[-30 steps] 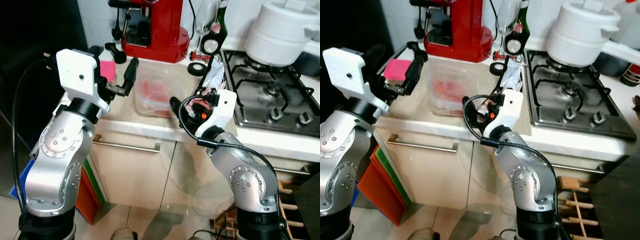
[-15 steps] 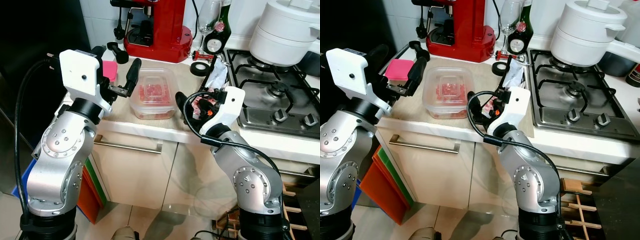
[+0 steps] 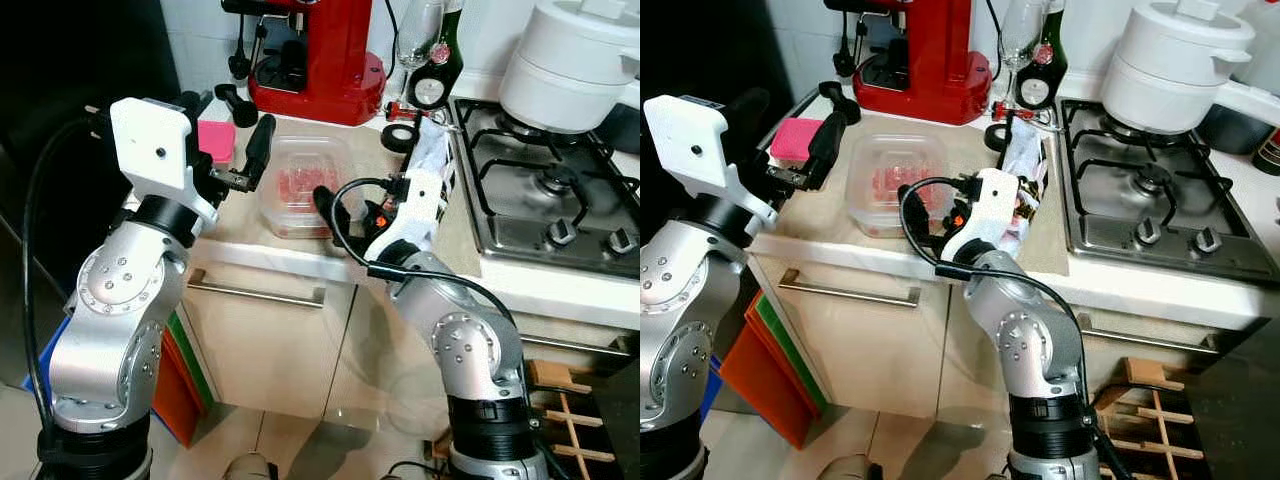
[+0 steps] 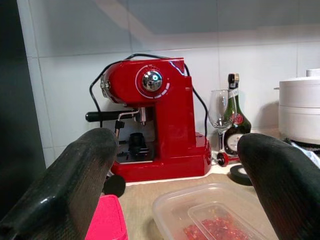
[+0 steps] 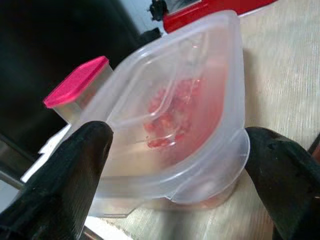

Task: Restocking fridge

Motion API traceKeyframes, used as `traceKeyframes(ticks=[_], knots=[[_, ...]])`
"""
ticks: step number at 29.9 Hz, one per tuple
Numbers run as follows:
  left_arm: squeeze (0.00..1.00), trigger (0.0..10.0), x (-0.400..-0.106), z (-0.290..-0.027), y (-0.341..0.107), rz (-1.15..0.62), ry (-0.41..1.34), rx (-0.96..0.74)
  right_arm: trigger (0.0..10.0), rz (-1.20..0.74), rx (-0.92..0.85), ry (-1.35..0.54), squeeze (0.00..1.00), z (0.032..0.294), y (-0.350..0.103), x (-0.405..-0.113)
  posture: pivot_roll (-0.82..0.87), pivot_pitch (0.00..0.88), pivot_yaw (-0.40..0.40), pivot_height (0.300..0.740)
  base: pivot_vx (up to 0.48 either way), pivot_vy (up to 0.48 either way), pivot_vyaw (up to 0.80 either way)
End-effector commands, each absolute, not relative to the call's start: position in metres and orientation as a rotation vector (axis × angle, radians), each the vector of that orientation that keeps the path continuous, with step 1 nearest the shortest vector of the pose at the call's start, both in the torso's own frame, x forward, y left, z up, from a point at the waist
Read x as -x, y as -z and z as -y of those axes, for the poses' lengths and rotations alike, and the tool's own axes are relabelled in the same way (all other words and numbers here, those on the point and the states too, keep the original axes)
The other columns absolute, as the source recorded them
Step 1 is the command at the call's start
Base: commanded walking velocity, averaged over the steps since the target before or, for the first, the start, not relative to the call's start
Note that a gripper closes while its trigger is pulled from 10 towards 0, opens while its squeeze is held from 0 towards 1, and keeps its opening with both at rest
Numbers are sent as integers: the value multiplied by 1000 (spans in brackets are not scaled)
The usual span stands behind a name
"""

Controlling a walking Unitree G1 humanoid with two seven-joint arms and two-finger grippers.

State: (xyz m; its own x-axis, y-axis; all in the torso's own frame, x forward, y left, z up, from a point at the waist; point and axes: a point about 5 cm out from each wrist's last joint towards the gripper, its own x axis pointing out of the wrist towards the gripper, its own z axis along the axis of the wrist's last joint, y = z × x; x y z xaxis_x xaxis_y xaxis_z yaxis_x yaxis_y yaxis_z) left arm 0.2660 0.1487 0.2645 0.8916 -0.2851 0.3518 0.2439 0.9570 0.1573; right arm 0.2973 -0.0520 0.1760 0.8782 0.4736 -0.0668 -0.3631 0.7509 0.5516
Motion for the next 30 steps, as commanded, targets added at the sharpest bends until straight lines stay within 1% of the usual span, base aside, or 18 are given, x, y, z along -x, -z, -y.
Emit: traceKeyframes(ticks=[1, 4, 6, 7, 10, 13, 14, 15, 16, 17, 19, 24, 30], knots=[[0, 10000, -263, -148, -270, 402, 274, -117, 10000, -237, -606, -475, 0, 39, -174, -298, 188, 5, -45, 711, 0, 0, 0], [0, 10000, -264, -150, -271, 401, 268, -120, 10000, -251, -597, -464, 0, 39, -170, -300, 190, 5, -46, 711, 0, 0, 0], [0, 10000, -264, -150, -271, 400, 266, -121, 9804, -255, -573, -444, 0, 40, -167, -303, 193, 3, -46, 711, 0, 0, 0], [0, 10000, -264, -150, -271, 399, 267, -120, 0, -256, -567, -427, 0, 41, -166, -304, 194, 0, -48, 711, 0, 0, 0], [0, 10000, -263, -150, -270, 394, 270, -119, 0, -258, -552, -387, 0, 44, -162, -308, 196, 0, -48, 711, 0, 0, 0], [0, 10000, -265, -151, -268, 371, 262, -79, 0, -282, -552, -329, 0, 47, -155, -311, 197, 0, -51, 711, 0, 0, 0], [0, 10000, -266, -152, -267, 356, 257, -44, 0, -290, -573, -323, 0, 47, -155, -312, 197, 0, -51, 711, 0, 0, 0], [0, 10000, -270, -154, -263, 295, 247, 65, 0, -304, -623, -302, 0, 47, -153, -313, 197, 0, -51, 711, 0, 0, 0], [0, 10000, -270, -154, -263, 295, 247, 65, 0, -304, -623, -302, 0, 47, -153, -313, 197, 0, -51, 711, 0, 0, 0], [0, 10000, -273, -155, -259, 251, 245, 130, 0, -313, -649, -289, 0, 47, -152, -313, 196, 0, -48, 711, 0, 0, 0], [0, 10000, -276, -157, -254, 203, 246, 191, 0, -338, -712, -281, 0, 46, -149, -313, 195, 0, -43, 711, 0, 0, 0], [0, 10000, -280, -157, -249, 142, 259, 232, 0, -345, -871, -251, 0, 47, -152, -316, 182, 0, -28, 711, 0, 0, 0], [0, 10000, -279, -154, -248, 110, 276, 243, 0, -304, -968, -252, 0, 54, -163, -318, 171, 6, -24, 711, 0, 0, 0]])
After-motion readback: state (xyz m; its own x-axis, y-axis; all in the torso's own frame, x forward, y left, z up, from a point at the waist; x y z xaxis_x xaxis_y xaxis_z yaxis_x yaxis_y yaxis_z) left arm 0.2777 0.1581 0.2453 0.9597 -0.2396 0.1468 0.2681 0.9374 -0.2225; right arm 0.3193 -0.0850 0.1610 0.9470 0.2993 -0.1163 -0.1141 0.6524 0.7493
